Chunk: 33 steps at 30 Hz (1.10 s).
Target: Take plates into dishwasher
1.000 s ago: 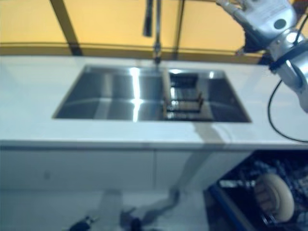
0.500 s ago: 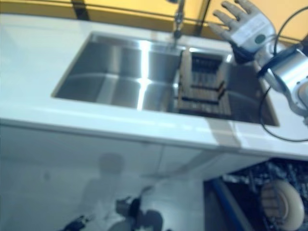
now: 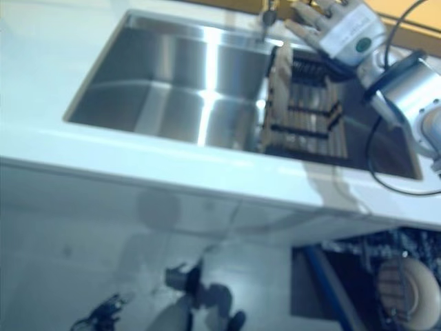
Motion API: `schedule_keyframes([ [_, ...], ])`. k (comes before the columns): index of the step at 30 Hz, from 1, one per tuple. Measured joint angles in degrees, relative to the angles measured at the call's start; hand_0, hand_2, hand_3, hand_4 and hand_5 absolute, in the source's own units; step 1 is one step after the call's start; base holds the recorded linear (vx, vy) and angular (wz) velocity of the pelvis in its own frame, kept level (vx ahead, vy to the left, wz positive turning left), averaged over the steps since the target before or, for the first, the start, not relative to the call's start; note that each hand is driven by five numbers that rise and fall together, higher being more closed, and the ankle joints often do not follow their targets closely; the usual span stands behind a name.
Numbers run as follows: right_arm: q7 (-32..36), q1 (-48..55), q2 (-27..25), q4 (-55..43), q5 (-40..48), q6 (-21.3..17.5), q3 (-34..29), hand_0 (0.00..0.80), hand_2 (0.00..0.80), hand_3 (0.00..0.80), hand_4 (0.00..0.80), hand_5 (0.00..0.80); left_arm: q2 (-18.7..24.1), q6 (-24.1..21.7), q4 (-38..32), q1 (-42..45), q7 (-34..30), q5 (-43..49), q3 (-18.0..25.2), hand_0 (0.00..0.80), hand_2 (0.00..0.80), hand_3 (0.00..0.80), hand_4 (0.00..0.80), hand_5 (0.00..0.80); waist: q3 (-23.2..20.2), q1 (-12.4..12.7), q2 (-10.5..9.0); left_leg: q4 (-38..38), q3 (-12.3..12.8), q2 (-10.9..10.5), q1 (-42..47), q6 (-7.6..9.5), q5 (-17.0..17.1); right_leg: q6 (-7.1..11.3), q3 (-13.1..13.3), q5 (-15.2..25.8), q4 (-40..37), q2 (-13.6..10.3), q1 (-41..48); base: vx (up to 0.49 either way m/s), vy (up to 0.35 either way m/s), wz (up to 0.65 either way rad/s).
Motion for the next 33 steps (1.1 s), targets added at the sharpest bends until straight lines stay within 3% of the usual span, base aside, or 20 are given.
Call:
schedule_keyframes([
  [17,0.16,-1.01,1.15,0.37,0.06,0.0,0.13,0.0,0.0,0.0,0.0,0.0,0.19,-1.63,-0.05,0.36,-1.22,-3.13,0.58,0.0,0.0,0.0,0.0,0.0,0.48,0.33,-0.29,0.0,-0.02,-0.1,-0.02,0.01,0.0,0.04,-0.06,0.02,0.0,-0.01,0.03,0.0,0.0,0.0],
  [33,0.89,-6.68,4.73,3.0,0.02,-0.02,4.73,0.0,0.0,0.0,0.0,0.0,0.42,-2.99,-1.46,0.41,-0.53,-7.0,2.66,0.0,0.0,0.0,0.0,0.0,1.85,1.9,1.19,0.03,-0.6,-0.12,-1.33,0.11,0.23,0.05,-0.63,0.01,-0.02,-0.03,-0.83,0.005,0.005,0.02],
])
